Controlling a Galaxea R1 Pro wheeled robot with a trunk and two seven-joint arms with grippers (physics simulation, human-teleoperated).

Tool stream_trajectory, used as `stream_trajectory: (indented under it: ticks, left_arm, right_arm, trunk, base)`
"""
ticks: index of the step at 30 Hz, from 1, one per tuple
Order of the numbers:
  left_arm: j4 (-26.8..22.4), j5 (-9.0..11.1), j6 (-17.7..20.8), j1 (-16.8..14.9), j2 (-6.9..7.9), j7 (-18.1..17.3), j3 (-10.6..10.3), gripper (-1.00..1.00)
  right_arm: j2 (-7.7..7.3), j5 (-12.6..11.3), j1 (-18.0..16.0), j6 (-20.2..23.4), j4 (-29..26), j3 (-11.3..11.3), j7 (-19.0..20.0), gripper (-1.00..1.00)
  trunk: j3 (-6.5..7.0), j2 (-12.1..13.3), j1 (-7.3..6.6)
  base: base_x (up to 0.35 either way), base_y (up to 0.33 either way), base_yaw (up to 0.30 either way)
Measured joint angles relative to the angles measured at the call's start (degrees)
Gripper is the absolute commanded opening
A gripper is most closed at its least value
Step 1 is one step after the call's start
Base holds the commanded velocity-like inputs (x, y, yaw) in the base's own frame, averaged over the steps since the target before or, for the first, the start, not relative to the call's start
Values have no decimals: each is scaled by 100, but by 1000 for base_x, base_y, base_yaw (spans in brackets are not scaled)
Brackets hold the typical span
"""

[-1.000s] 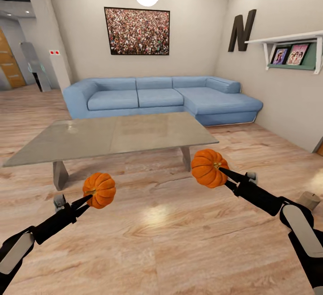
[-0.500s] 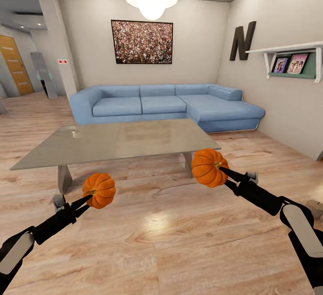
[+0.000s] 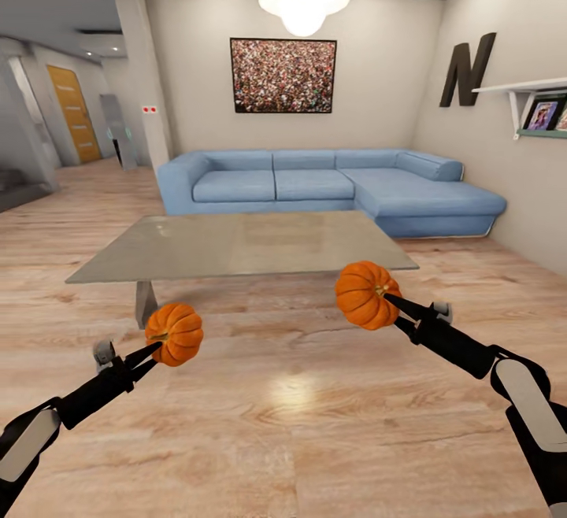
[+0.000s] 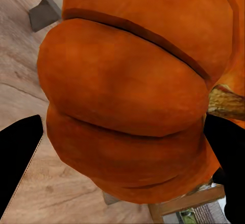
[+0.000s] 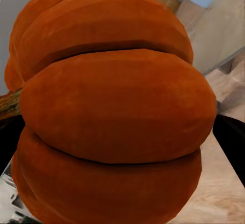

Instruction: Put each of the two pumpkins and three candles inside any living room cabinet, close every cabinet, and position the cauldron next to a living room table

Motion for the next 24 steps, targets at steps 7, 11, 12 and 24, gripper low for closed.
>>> stream_trajectory:
  ticks: [7, 11, 12, 24]
  left_arm:
    - [13, -18, -1, -1, 0, 1, 0, -100]
    - [9, -22, -7, 0, 0, 4, -3, -100]
    - [7, -24, -6, 0, 0, 3, -4, -100]
    - [4, -29, -8, 1, 1, 2, -5, -100]
  right_arm:
    - [-1, 15, 4, -5, 3, 0, 1, -100]
    - [-2, 25, 4, -12, 1, 0, 1, -100]
    - [-1, 26, 2, -21, 2, 0, 2, -100]
    - [-6, 43, 5, -97, 3, 4, 2, -100]
  trunk:
    - [0, 0, 0]
    - [0, 0, 0]
    - [0, 0, -1]
    - [0, 0, -2]
  base:
    - [-22, 247, 284]
    - [3, 295, 284]
    - [36, 296, 284]
    - [120, 286, 284]
